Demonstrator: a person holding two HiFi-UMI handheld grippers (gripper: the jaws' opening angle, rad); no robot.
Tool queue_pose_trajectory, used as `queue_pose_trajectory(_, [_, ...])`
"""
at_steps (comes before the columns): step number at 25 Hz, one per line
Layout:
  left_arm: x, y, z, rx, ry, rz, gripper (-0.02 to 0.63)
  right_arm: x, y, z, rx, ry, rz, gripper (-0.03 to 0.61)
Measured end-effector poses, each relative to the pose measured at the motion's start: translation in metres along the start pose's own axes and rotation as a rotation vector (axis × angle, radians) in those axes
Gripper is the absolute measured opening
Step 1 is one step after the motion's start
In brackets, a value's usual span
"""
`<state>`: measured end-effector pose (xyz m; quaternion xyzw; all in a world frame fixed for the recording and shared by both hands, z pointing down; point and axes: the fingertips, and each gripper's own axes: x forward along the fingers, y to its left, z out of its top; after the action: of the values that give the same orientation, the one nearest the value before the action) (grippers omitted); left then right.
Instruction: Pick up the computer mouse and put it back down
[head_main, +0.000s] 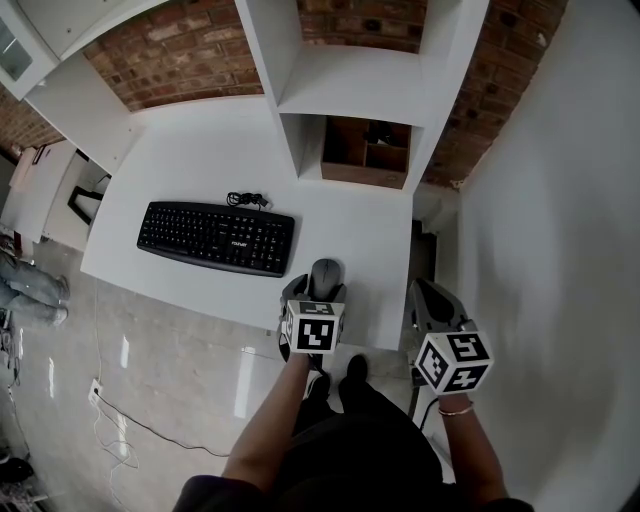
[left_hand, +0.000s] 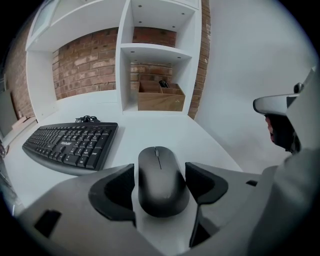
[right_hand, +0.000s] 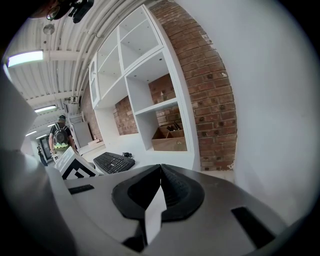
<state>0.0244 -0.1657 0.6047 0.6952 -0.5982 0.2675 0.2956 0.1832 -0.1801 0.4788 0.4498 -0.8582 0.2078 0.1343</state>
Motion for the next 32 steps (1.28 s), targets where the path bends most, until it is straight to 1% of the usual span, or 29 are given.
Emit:
queue_pose_trajectory(9, [0.01,-0.002,-0.003,0.006,0.033,0.016,0.301,0.004,-0.007,0.002,0.001,0.007,-0.001,0.005])
queue_pose_trajectory(16, [0.01,-0.002,-0.002,-0.001,0.018,0.026,0.301,0.01,-0.009,0.002,0.003,0.015,0.008,0.005])
queue_pose_trajectory(24, [0.01,0.002,-0.003,0.002,0.021,0.03,0.301,0.016,-0.006,0.004,-0.01,0.016,0.033,0.005])
queue_pose_trajectory(32, [-0.001,0.013,0.004,-0.011,0.01,0.046,0.301,0.018,-0.003,0.01,-0.026,0.012,0.062,0.005])
